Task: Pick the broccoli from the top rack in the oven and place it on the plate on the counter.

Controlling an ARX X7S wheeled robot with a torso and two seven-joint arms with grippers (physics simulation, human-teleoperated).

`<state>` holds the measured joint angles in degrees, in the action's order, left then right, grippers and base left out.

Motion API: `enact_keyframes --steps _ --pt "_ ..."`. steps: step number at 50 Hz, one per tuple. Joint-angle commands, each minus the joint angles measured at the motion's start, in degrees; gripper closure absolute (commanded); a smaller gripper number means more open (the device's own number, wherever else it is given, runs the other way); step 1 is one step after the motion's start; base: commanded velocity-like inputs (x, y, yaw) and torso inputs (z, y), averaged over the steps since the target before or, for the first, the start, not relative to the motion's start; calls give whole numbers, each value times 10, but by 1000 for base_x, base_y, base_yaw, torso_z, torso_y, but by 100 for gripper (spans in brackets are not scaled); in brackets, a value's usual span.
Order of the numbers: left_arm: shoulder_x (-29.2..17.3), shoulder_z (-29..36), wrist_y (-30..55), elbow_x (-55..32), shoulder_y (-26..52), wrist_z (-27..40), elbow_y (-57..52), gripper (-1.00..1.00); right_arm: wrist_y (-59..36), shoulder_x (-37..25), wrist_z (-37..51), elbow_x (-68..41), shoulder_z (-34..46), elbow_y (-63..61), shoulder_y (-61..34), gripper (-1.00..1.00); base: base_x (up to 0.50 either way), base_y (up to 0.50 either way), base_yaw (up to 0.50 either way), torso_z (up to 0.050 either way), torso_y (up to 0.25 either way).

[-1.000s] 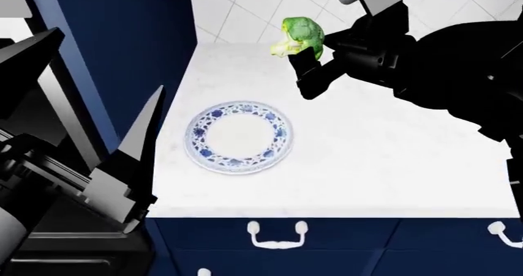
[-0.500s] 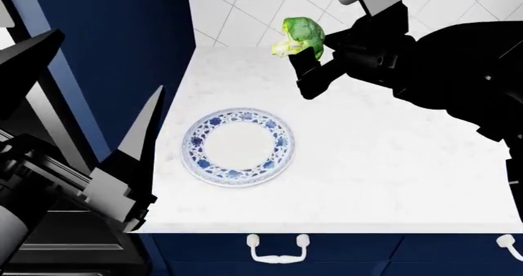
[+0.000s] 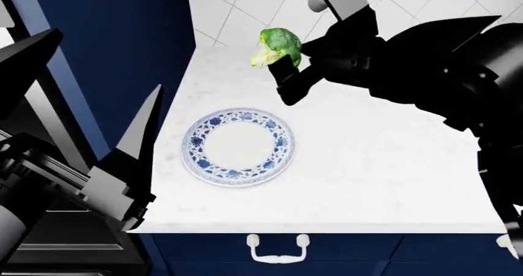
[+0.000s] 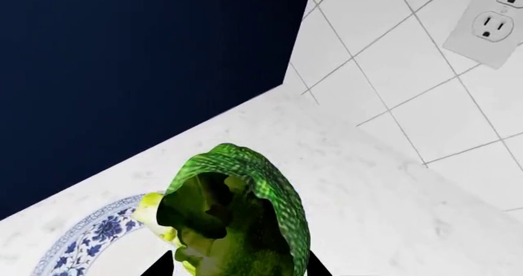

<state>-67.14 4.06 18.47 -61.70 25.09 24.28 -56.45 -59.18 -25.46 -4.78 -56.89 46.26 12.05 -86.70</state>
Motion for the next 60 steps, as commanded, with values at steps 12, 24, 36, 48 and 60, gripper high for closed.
enact_keyframes --steps 12,24,36,48,60 --pt "0 0 -9 8 -12 -2 2 -100 -8 51 -58 22 48 67 -12 100 0 0 0 0 0" --pt "-2 1 -9 6 -10 1 1 -100 -14 65 -75 35 79 86 -9 100 0 0 0 0 0" --pt "-2 3 -10 6 -9 2 2 -100 -10 77 -89 43 97 103 -5 100 0 0 0 0 0" --pt "-3 4 -11 4 -6 2 2 -100 -23 96 -108 50 120 125 -15 100 0 0 0 0 0" --pt "-2 6 -14 10 -10 0 3 -100 -28 120 -132 66 155 167 -13 100 0 0 0 0 1"
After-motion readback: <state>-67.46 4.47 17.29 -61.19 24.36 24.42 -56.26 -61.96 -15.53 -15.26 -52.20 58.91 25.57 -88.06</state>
